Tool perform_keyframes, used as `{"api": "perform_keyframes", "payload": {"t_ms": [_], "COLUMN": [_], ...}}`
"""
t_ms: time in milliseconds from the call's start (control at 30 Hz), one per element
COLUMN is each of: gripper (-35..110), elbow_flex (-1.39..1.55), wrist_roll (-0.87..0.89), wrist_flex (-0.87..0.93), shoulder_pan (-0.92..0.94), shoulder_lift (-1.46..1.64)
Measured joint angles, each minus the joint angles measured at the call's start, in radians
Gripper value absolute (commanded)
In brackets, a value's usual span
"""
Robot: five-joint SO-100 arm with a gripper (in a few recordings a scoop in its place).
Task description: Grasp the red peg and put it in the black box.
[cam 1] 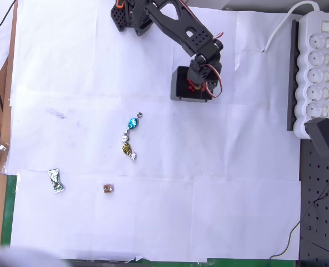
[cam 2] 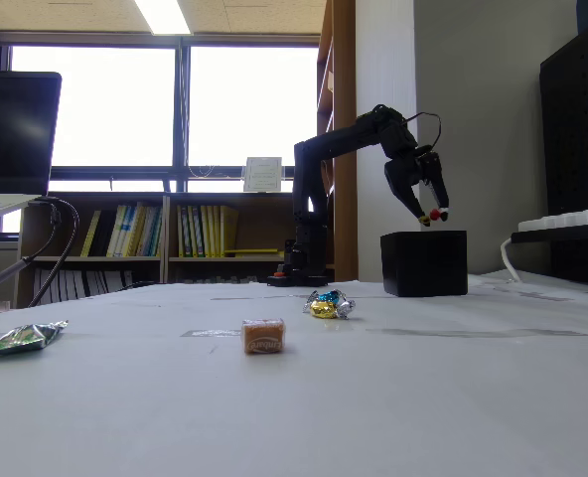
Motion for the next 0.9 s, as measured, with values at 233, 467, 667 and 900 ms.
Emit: {"api": "perform_keyframes", "payload": {"t_ms": [233,467,667,900], "gripper": [64,64,16,0], "elbow_flex": [-0.015,-0.034,0.017,0.199], "wrist_roll": [-0.017,-0.051,-0.092,-0.046], "wrist_flex": [0.000,0.002,0.121,0.242], "shoulder_pan": [0.032,0.057,0.071,0.144], "shoulder_lift": [0.000,0.000,-0.018,-0.046]}}
